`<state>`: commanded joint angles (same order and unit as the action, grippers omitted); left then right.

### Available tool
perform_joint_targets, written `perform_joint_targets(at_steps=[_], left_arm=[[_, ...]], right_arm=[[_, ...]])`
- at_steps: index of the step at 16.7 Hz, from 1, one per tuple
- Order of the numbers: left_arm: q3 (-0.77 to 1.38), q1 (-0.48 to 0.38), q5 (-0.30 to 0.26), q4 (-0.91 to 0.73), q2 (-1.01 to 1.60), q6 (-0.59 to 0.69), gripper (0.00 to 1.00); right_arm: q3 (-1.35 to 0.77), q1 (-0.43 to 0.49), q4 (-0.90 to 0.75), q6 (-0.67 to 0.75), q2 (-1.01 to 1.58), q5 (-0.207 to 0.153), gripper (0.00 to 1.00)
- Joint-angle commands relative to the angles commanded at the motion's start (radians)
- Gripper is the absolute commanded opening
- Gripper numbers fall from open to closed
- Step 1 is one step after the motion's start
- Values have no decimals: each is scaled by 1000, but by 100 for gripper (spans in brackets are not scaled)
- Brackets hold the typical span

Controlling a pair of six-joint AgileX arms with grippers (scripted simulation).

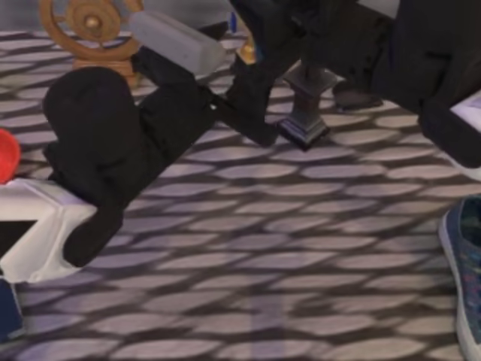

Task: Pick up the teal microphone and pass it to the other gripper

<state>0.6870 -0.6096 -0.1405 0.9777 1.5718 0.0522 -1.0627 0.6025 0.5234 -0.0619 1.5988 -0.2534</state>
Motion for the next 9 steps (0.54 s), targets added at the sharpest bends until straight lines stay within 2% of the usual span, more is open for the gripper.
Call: perform_joint_targets(at_steps=[6,9], left_arm=[[-211,48,-27,-7,-217,3,100],[-244,56,-33,-5,-251,4,100]], right_arm=[[77,-89,2,0,-81,-100,0],[92,-107,1,-3,-95,-119,0]])
